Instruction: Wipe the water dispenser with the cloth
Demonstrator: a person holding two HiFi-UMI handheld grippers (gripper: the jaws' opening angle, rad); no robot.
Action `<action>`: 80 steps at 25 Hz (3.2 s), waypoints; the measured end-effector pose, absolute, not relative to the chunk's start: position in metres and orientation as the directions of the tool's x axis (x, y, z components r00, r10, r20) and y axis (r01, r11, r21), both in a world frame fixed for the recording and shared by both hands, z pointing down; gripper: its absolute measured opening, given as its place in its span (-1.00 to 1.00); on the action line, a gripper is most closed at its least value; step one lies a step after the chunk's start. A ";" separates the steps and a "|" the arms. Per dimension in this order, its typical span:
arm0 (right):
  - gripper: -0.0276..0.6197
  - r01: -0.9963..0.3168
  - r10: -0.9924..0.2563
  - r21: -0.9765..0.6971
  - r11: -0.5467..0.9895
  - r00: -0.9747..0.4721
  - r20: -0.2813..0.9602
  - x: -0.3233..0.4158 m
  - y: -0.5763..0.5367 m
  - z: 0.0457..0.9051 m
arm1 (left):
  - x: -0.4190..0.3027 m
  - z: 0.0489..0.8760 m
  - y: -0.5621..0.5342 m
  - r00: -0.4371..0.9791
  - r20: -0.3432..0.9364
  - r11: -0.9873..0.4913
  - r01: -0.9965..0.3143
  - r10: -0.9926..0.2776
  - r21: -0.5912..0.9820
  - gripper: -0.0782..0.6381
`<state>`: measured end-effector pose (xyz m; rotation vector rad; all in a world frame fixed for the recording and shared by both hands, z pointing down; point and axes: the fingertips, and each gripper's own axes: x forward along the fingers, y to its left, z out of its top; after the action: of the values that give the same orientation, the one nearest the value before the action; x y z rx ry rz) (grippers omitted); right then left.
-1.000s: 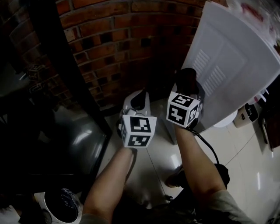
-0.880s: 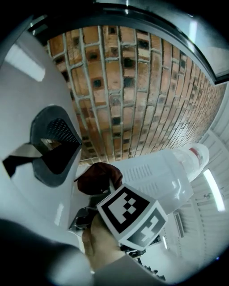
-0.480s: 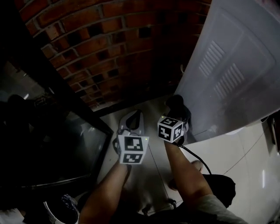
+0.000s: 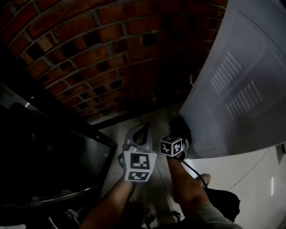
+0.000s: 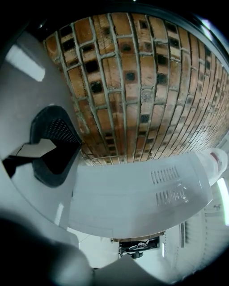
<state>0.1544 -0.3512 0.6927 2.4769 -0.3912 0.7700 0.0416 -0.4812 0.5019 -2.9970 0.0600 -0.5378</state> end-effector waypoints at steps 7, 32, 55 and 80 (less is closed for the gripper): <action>-0.61 -0.424 -0.235 0.272 -0.864 0.816 0.527 0.146 -0.352 0.639 | 0.051 0.474 -0.484 0.949 0.310 -0.993 -0.024 -0.059 -0.118 -0.78; -0.61 -0.228 -0.421 0.509 -0.830 0.854 -0.304 0.055 -0.328 0.059 | -0.014 0.178 -0.421 0.985 -0.166 -0.999 -0.048 -0.051 0.019 -0.78; -0.60 -0.035 -0.195 0.647 -0.761 0.965 -0.177 0.087 -0.305 0.100 | -0.002 0.179 -0.414 0.994 -0.103 -0.999 0.026 0.030 -0.042 -0.78; -0.59 -0.352 -0.137 0.656 -0.668 0.924 0.357 0.101 -0.298 0.503 | -0.007 0.459 -0.456 0.959 0.282 -0.993 -0.001 -0.034 -0.117 -0.78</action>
<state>0.1010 -0.2984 0.5027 2.2993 -0.3451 0.3572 -0.0066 -0.4564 0.4591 -2.9941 0.0274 -0.4340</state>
